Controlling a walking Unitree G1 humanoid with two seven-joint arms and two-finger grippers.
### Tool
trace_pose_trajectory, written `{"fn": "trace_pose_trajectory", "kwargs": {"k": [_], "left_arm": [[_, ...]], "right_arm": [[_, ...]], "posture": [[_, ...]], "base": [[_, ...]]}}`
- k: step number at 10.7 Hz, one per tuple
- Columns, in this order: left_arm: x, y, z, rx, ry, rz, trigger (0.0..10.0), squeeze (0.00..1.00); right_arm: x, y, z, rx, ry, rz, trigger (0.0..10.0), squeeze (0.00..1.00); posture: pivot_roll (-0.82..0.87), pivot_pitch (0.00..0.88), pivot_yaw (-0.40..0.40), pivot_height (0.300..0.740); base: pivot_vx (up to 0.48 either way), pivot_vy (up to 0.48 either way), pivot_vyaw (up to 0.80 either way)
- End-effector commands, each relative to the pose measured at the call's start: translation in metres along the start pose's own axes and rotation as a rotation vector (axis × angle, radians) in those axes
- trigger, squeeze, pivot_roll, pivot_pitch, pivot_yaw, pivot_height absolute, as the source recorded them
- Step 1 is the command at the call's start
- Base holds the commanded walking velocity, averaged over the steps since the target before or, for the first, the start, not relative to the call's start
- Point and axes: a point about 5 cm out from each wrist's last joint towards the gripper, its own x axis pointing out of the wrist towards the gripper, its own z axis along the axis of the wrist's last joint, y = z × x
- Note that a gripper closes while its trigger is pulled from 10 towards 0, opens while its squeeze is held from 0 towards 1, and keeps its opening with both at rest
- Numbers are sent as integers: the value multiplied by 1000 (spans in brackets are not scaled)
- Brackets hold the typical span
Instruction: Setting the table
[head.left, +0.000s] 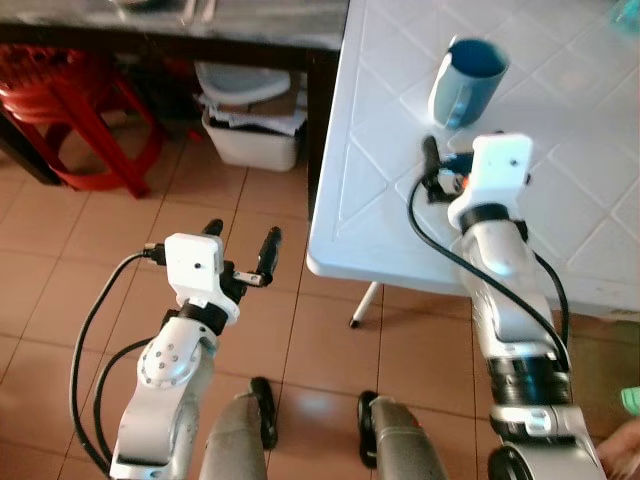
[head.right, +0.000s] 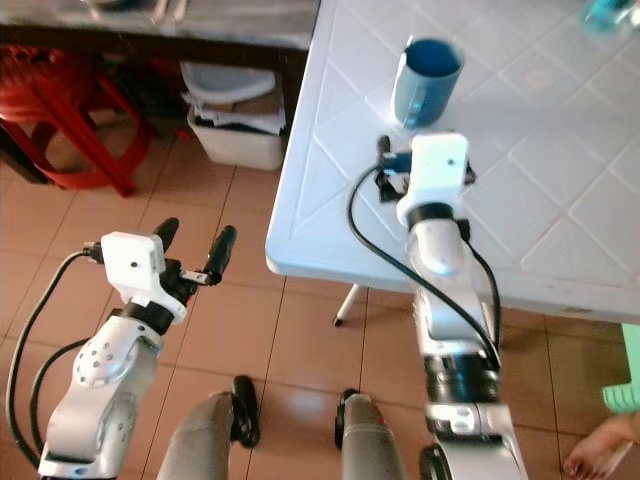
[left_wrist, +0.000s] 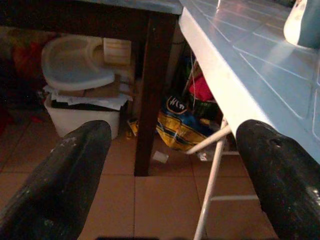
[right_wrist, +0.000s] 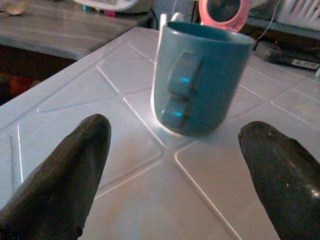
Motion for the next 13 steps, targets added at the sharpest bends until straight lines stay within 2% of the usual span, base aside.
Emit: {"fn": "trace_pose_trajectory", "kwargs": {"k": [1, 7, 9, 10, 11, 13], "left_arm": [[-6, -1, 0, -3, 14, -12, 10000, 0], [-18, 1, 4, 0, 57, -28, 10000, 0], [-20, 1, 5, 1, 63, -32, 10000, 0], [-20, 1, 6, 2, 71, -36, 10000, 0], [-20, 1, 6, 3, 72, -37, 10000, 0], [-19, 1, 7, 0, 75, -39, 10000, 0]], "right_arm": [[2, 1, 1, 0, -14, -14, 10000, 0], [25, -8, 11, -13, -68, -85, 10000, 0], [33, -9, 18, -26, -100, -81, 9608, 0], [40, -8, 24, -42, -129, -67, 2980, 0], [41, -7, 25, -47, -134, -65, 39, 0], [48, -6, 36, -72, -189, -58, 0, 0]], "posture": [[21, 369, 34, 740], [67, 419, 70, 740], [76, 424, 77, 740], [78, 425, 80, 740], [78, 425, 80, 740], [79, 420, 80, 740]], "base": [[0, 0, 0], [0, 0, 0], [0, 0, 0], [0, 0, 0], [0, 0, 0], [0, 0, 0]]}}
